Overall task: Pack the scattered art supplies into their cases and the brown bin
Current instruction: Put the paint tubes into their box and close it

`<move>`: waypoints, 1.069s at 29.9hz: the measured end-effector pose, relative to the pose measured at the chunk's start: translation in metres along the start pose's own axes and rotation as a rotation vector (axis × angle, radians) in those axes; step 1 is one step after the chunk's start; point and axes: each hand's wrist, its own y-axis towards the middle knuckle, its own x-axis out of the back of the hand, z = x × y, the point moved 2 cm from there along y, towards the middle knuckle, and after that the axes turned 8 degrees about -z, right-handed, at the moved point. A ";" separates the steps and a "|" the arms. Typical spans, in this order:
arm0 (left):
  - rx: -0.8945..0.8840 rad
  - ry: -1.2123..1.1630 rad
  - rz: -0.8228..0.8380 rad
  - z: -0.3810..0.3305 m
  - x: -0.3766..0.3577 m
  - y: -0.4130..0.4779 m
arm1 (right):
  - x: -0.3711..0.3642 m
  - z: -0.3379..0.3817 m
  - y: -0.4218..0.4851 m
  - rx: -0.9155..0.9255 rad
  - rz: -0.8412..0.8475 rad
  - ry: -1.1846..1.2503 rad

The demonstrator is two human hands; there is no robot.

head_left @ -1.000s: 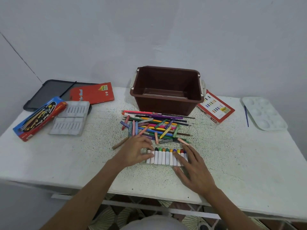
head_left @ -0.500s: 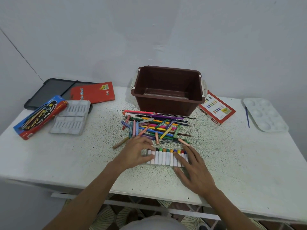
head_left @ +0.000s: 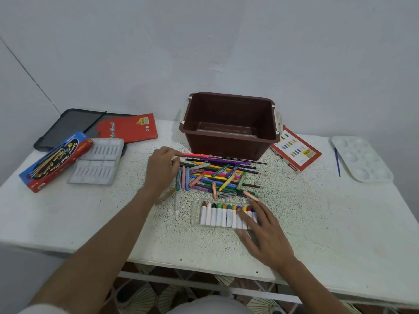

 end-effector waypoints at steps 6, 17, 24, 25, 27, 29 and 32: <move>0.214 0.216 0.300 0.014 -0.016 0.036 | 0.000 0.000 -0.001 -0.003 0.012 -0.017; 0.450 0.019 0.246 0.007 -0.027 0.034 | 0.002 0.001 0.000 0.000 -0.003 -0.012; 0.526 -0.106 0.116 0.014 -0.023 0.028 | 0.002 0.001 0.000 -0.006 -0.001 0.006; 0.510 -0.146 0.097 0.015 -0.020 0.027 | 0.002 0.000 0.000 -0.006 -0.002 0.007; 0.476 -0.239 0.061 0.013 -0.012 0.025 | 0.002 0.001 0.000 -0.004 -0.008 0.008; 0.455 -0.347 0.032 0.008 -0.001 0.021 | 0.003 0.001 0.000 0.001 -0.015 0.002; 0.414 -0.472 0.026 -0.005 0.016 0.011 | 0.002 0.001 0.001 -0.002 -0.018 0.004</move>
